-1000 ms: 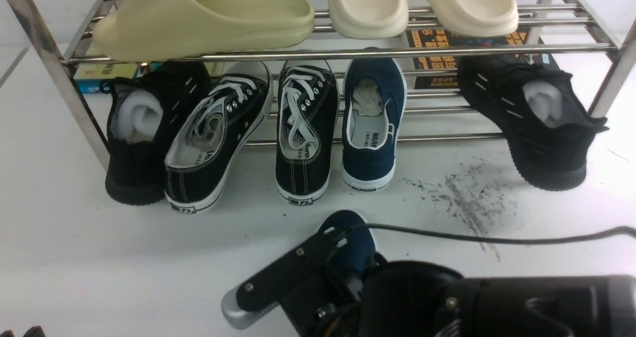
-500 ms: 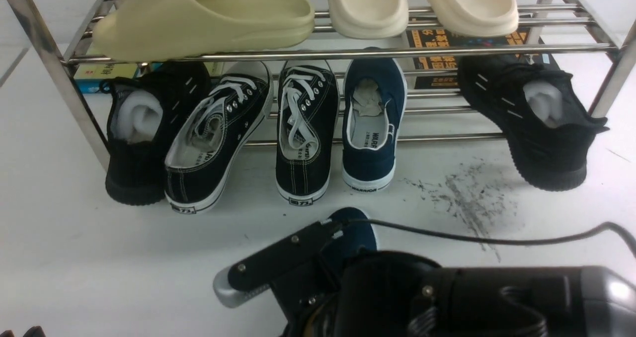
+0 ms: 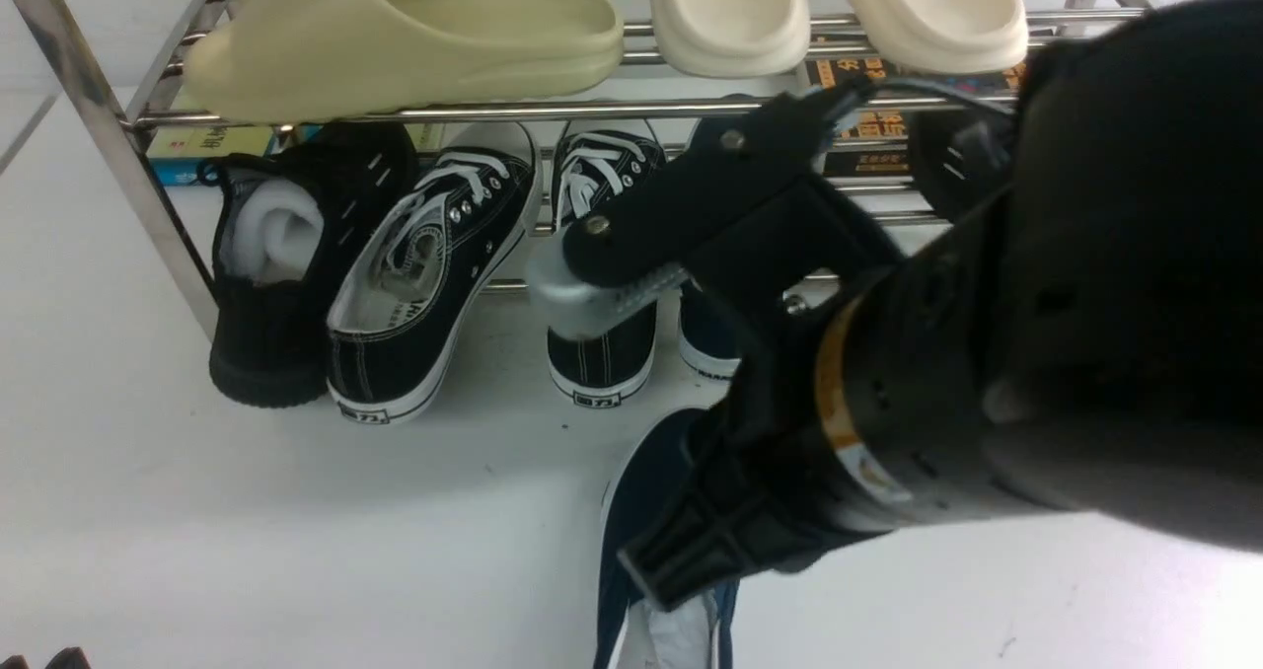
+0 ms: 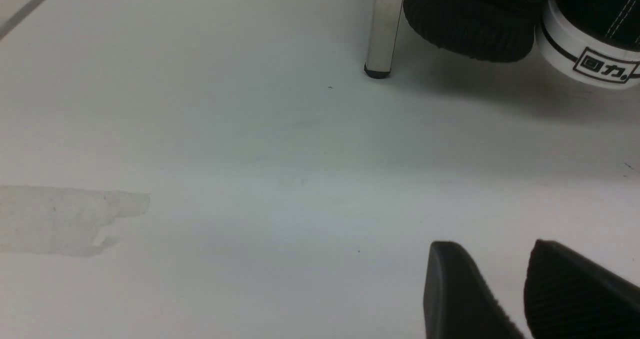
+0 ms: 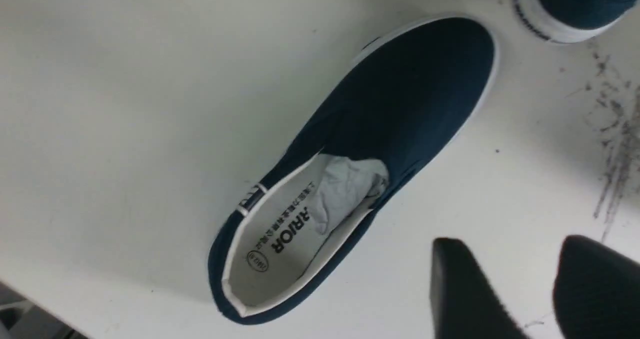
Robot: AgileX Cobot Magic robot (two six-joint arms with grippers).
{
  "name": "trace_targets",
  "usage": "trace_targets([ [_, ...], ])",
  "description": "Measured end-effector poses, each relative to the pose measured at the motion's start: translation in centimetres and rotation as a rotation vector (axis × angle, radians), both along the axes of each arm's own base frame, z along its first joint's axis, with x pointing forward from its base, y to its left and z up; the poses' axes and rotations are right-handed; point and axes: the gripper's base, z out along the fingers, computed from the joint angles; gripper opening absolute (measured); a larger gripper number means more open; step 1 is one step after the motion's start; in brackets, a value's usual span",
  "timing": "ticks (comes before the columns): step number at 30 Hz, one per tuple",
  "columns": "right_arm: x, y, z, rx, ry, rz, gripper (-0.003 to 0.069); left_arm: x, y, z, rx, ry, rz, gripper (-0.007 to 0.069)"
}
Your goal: Take the shoes off the shelf with your hand on the white table.
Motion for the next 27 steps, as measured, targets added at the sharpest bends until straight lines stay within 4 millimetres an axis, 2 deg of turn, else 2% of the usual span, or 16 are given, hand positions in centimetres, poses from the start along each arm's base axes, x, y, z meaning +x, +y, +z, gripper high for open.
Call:
trace_targets([
  [2, 0.1, -0.9, -0.6, 0.001, 0.018, -0.051, 0.0059, 0.0, 0.0, 0.0, 0.0, 0.0, 0.0, 0.0243],
  [4, 0.0, -1.6, -1.7, -0.016, 0.043, -0.107, 0.0, 0.0, 0.0, 0.0, 0.0, 0.0, 0.0, 0.0243],
  [7, 0.0, -2.7, -4.9, -0.068, 0.093, -0.212, -0.0015, 0.0, 0.0, 0.0, 0.0, 0.0, 0.0, 0.0243],
  [10, 1.2, -3.1, -6.4, -0.03, 0.123, -0.277, -0.0015, 0.0, 0.0, 0.0, 0.0, 0.0, 0.0, 0.0243],
  [15, 7.4, -5.0, -6.0, 0.226, 0.124, -0.406, -0.0009, 0.0, 0.0, 0.0, 0.0, 0.0, 0.0, 0.0243],
  [18, 10.4, -6.1, -5.7, 0.329, 0.096, -0.439, 0.0024, 0.0, 0.0, 0.0, 0.0, 0.0, 0.0, 0.0243],
  [21, 12.1, -6.4, -5.5, 0.371, 0.075, -0.439, 0.0096, 0.0, 0.0, 0.0, 0.0, 0.0, 0.0, 0.0243],
  [25, 14.4, -5.8, -5.5, 0.384, 0.05, -0.436, 0.0286, 0.0, 0.0, 0.0, 0.0, 0.0, 0.0, 0.0243],
  [27, 15.3, -5.3, -5.6, 0.376, 0.034, -0.431, 0.0354, 0.0, 0.0, 0.0, 0.0, 0.0, 0.0, 0.0243],
])
